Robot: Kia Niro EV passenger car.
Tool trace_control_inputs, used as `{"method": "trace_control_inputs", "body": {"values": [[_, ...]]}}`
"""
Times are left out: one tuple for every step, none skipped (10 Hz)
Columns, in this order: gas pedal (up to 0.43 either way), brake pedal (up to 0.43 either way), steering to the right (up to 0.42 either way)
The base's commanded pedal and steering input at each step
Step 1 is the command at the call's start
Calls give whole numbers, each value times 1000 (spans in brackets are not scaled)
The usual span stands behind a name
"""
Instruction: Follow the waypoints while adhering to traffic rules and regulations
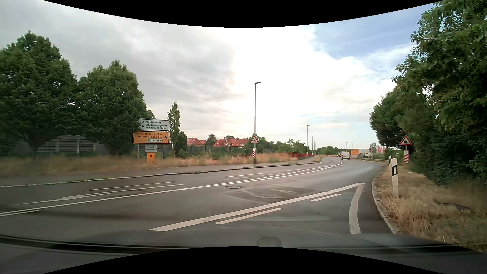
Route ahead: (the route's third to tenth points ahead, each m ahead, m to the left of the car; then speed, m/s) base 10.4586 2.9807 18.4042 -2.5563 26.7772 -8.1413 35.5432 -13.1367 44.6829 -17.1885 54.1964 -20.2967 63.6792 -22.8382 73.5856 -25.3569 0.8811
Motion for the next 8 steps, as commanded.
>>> {"method": "trace_control_inputs", "body": {"values": [[0, 0, 13], [0, 0, 15], [0, 0, 20], [0, 0, 25], [0, 0, 31], [0, 0, 32], [0, 0, 31], [0, 0, 31]]}}
